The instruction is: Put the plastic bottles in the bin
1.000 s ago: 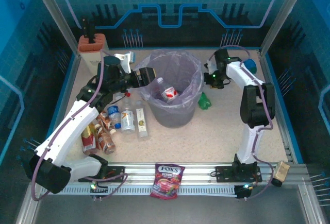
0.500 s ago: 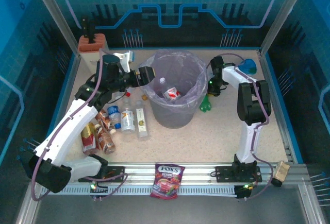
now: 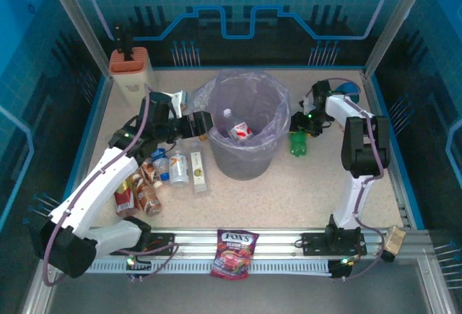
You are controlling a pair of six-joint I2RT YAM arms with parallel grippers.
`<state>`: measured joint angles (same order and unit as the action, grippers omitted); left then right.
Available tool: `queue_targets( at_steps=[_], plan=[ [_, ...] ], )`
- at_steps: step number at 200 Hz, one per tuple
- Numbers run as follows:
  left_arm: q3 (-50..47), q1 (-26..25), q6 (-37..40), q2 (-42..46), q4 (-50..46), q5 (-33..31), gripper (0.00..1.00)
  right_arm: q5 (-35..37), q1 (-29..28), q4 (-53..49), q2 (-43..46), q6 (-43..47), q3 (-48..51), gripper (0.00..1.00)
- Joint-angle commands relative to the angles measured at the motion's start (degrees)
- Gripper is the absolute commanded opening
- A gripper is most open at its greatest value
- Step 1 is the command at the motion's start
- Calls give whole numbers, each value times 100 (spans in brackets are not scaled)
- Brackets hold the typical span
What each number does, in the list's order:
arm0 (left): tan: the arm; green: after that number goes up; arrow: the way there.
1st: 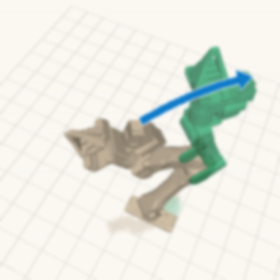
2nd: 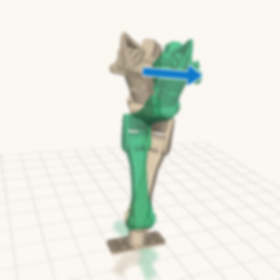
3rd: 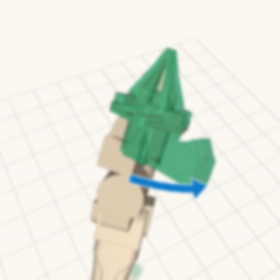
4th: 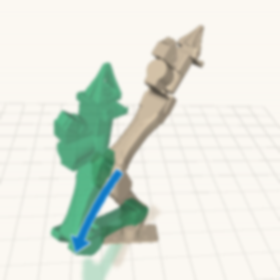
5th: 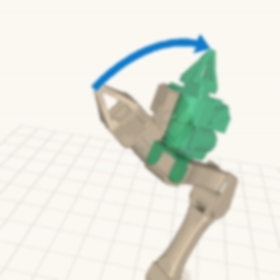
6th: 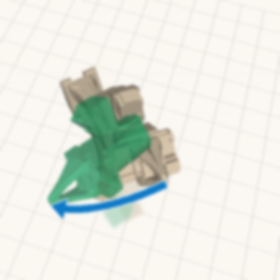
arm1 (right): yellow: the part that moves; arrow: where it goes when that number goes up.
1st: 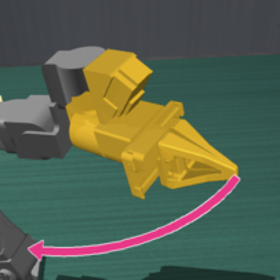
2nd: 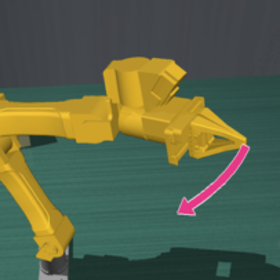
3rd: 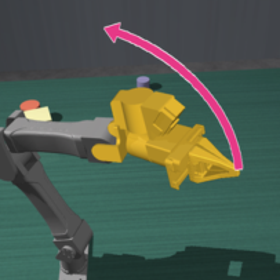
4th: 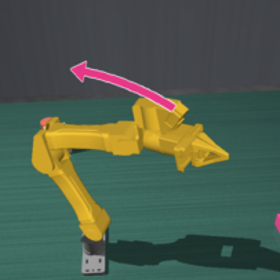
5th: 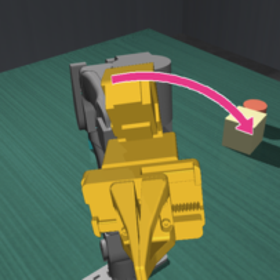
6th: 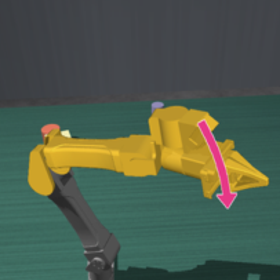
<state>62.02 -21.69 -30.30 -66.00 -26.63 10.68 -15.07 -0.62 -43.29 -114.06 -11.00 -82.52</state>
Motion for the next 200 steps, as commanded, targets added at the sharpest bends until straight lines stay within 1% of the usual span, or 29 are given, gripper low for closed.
queue_targets(
  at_steps=[1,10,16,36,73,100,120,144,178,200],
  plan=[
    [-59,7,-186,-118,390,290,83,-161,229,-184,564,117,55,51],
    [-50,10,-186,-159,404,301,83,-316,360,-232,751,116,69,46],
    [-41,8,-194,-189,414,306,83,-420,437,-287,888,120,73,45],
    [18,1,-178,-331,428,336,82,-606,723,-579,1379,140,-64,47],
    [71,-23,-128,-496,467,367,82,-1424,1325,-720,2497,-164,-299,44],
    [156,-53,-56,-589,440,367,81,-1657,1415,-879,3052,-372,-752,43],
    [207,-92,4,-676,430,370,82,-1854,1300,-760,3452,-647,-1032,43],
    [278,-171,50,-790,428,374,81,-1928,1009,-611,3735,-977,-1447,43],
    [341,-243,86,-849,423,334,82,-1890,409,-697,3700,-1101,-2154,42],
    [380,-283,104,-854,400,300,82,-1666,-65,-822,3570,-1026,-2551,42]
  ],
)
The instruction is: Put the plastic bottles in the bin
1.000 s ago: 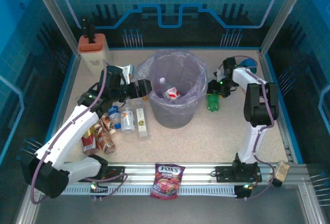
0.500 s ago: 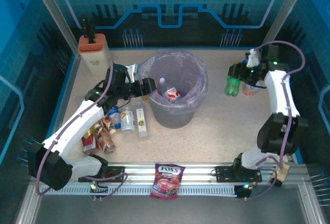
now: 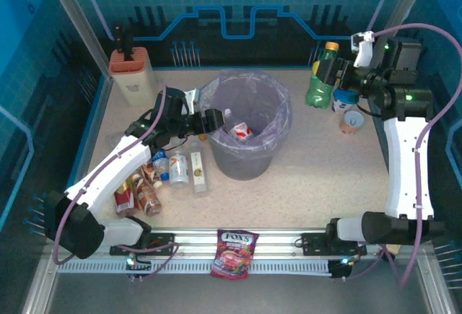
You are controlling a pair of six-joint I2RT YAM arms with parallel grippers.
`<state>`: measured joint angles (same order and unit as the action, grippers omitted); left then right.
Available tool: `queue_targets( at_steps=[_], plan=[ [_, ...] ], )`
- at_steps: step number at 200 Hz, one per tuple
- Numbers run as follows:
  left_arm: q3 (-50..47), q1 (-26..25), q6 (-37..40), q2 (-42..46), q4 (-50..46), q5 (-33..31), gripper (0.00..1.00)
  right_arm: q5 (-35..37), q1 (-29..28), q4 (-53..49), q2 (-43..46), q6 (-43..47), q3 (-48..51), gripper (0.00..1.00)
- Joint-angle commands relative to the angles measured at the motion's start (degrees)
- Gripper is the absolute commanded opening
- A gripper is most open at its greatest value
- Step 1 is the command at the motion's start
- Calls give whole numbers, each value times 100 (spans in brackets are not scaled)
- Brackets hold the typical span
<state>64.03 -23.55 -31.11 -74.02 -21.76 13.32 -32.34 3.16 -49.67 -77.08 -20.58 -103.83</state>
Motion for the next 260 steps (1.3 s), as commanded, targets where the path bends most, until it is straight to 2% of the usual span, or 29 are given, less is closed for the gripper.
queue_targets(
  at_steps=[1,77,140,191,233,260],
  plan=[
    [184,-101,185,-51,-90,37,81,65,-463,-192,-135,-64,-432,42],
    [215,-265,140,-128,-7,-32,81,683,-1920,-418,-784,130,-1068,41],
    [282,-412,106,-227,84,-97,81,1860,-3120,-1056,-1977,522,-1711,42],
    [143,-429,149,41,76,-224,82,1648,-3361,-1046,-2922,657,-1453,43],
    [76,-431,151,154,65,-322,81,1559,-3436,-707,-3104,414,-531,45],
    [66,-430,129,144,102,-288,81,1405,-3431,-291,-3096,222,207,53]
  ],
)
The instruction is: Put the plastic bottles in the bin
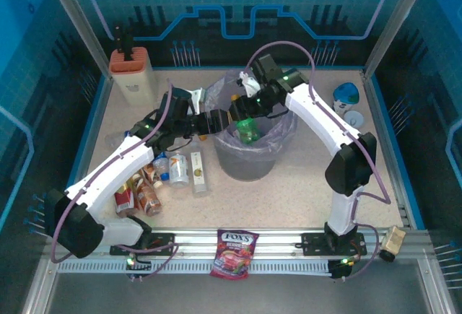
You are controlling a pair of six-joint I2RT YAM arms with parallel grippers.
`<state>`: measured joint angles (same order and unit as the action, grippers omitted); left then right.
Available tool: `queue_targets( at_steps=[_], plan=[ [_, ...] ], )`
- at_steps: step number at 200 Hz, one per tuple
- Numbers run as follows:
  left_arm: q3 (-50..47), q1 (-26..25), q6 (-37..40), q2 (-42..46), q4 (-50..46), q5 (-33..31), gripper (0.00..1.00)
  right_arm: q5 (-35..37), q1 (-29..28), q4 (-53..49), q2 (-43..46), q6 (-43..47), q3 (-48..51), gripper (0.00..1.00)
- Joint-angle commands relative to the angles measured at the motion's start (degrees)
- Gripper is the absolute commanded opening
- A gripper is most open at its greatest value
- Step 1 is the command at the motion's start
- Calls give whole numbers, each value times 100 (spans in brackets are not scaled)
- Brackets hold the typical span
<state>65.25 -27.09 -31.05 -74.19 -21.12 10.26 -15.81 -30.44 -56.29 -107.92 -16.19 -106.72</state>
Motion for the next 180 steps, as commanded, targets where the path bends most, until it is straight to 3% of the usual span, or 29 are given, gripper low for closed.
queue_targets(
  at_steps=[1,65,135,180],
  plan=[
    [-56,-77,124,161,38,19,81,-256,-74,390,-6,-231,530,53],
    [35,-71,222,177,-103,-25,81,-357,-65,601,113,-256,875,79],
    [212,-66,574,487,-502,-362,85,-101,18,-136,205,336,20,86],
    [478,-64,968,884,-980,-630,99,-56,55,-546,304,515,-692,87]
  ],
)
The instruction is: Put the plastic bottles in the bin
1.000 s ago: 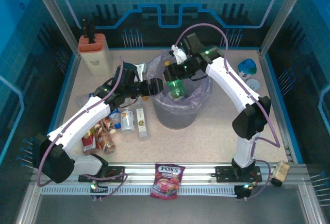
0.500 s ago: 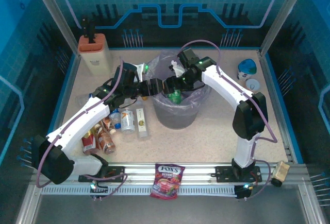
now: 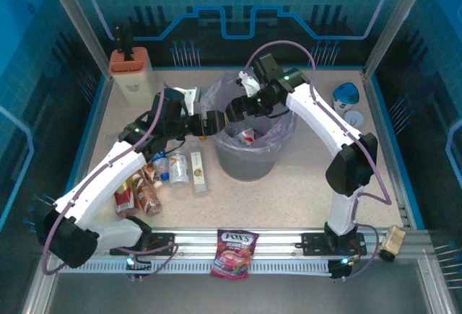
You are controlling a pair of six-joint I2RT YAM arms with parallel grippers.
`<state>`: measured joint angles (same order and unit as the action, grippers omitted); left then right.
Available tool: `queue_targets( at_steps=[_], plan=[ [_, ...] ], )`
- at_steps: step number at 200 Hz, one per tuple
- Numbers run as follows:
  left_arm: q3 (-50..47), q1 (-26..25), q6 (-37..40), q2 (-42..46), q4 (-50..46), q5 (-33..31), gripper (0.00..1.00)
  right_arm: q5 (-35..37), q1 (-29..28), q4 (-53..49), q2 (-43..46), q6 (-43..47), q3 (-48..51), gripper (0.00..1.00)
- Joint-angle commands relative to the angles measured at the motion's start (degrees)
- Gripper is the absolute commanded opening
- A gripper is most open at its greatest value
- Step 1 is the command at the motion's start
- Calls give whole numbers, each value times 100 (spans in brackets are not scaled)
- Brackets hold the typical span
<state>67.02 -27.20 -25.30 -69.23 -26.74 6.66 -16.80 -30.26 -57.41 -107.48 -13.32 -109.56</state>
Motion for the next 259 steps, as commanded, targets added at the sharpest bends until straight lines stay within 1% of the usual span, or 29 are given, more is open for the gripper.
queue_targets(
  at_steps=[1,30,42,50,73,95,119,138,144,162,176,191,226,242,259],
  plan=[
    [310,-55,403,399,-437,-279,99,39,38,-440,262,231,-421,87],
    [455,69,706,846,-1029,-728,99,38,88,-525,348,283,-610,86],
    [462,246,762,1040,-1272,-868,99,6,108,-518,389,311,-636,86],
    [415,469,755,1168,-1395,-909,99,-90,115,-491,441,313,-637,85],
    [96,1369,614,1432,-1605,-881,99,-969,117,-159,688,152,-607,85],
    [-341,2386,357,1399,-1509,-697,99,-1397,116,112,960,30,-619,85],
    [-711,3332,38,982,-1206,-474,98,-1482,126,201,1204,-3,-633,85],
    [-971,4080,-461,646,-786,-364,99,-1554,142,199,1359,53,-559,86],
    [-1060,4288,-626,555,-615,-371,99,-1747,177,243,1397,50,-492,85],
    [-1281,4854,-1222,197,-121,-355,99,-2635,298,442,1490,-80,-266,85],
    [-1308,5213,-1664,-210,130,-159,99,-2893,332,493,1584,-58,-152,85],
    [-1206,5387,-1992,-661,207,-91,99,-2840,399,442,1689,-4,-74,85],
    [-1115,5418,-2486,-1481,627,75,99,-2706,633,389,1939,66,189,84],
    [-1056,5396,-2587,-1797,772,145,99,-2616,696,352,2032,92,273,84],
    [-879,5373,-2516,-2151,857,172,99,-2553,764,224,2103,175,310,84]
  ],
)
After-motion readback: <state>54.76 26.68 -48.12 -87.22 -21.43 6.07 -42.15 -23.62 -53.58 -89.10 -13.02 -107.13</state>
